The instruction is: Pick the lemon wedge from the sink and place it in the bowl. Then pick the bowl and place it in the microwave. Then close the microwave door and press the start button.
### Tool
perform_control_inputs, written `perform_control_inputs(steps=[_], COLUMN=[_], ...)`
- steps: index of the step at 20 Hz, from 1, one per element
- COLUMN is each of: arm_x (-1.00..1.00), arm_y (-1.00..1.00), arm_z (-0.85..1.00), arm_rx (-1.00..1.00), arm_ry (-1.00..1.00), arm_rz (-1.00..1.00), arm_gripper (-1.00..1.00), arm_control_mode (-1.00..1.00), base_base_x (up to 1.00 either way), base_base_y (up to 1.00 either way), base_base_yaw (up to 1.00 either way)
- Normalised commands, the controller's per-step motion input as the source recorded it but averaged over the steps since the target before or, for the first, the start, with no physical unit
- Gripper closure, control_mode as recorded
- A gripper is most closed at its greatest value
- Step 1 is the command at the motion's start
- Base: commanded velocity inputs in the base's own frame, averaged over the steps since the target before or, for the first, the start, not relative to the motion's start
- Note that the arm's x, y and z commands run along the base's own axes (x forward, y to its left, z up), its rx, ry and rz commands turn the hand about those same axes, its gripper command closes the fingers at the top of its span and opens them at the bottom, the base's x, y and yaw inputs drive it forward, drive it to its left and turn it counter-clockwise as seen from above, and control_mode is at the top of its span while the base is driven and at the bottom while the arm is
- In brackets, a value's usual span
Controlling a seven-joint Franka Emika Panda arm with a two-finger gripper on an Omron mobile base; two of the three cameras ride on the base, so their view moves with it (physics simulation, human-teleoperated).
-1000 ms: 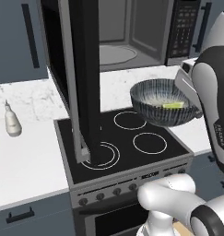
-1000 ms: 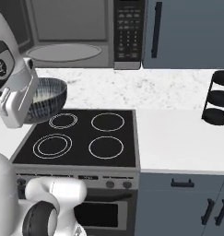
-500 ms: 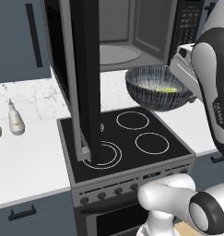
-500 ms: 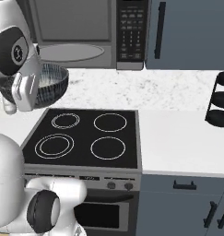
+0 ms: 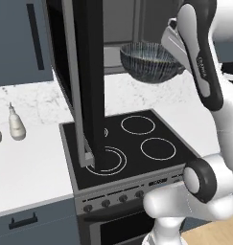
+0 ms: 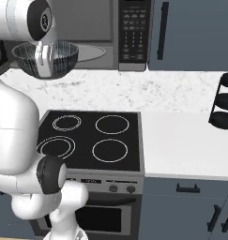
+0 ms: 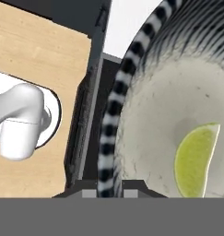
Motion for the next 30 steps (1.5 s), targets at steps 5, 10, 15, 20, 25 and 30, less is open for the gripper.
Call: perform_control_inputs(steps=[5, 10, 15, 20, 25, 30], arm_x=[1.00, 1.00, 0.73, 0.66, 0.41, 0.17], arm_y=[0.42, 0.22, 0.03, 0.02, 0.17, 0.20], arm_z=[0.01, -0.19, -0.66, -0.05, 0.25, 0.00], arm_rx=[0.00, 0.00, -0.01, 0.00, 0.00, -0.03], arm_ry=[0.00, 0.00, 0.00, -0.04, -0.16, -0.22], arm_rz=[-0.01, -0.06, -0.02, -0.09, -0.06, -0.03], arm_gripper=[1.00, 1.00, 1.00, 1.00, 1.00, 1.00], arm_control_mode=[-1.00, -1.00, -1.00, -1.00, -1.00, -1.00], base_base_x=[0.00, 0.00, 0.00, 0.00, 0.00, 0.00], base_base_y=[0.00, 0.00, 0.00, 0.00, 0.00, 0.00], base_base_yaw=[0.00, 0.00, 0.00, 0.00, 0.00, 0.00])
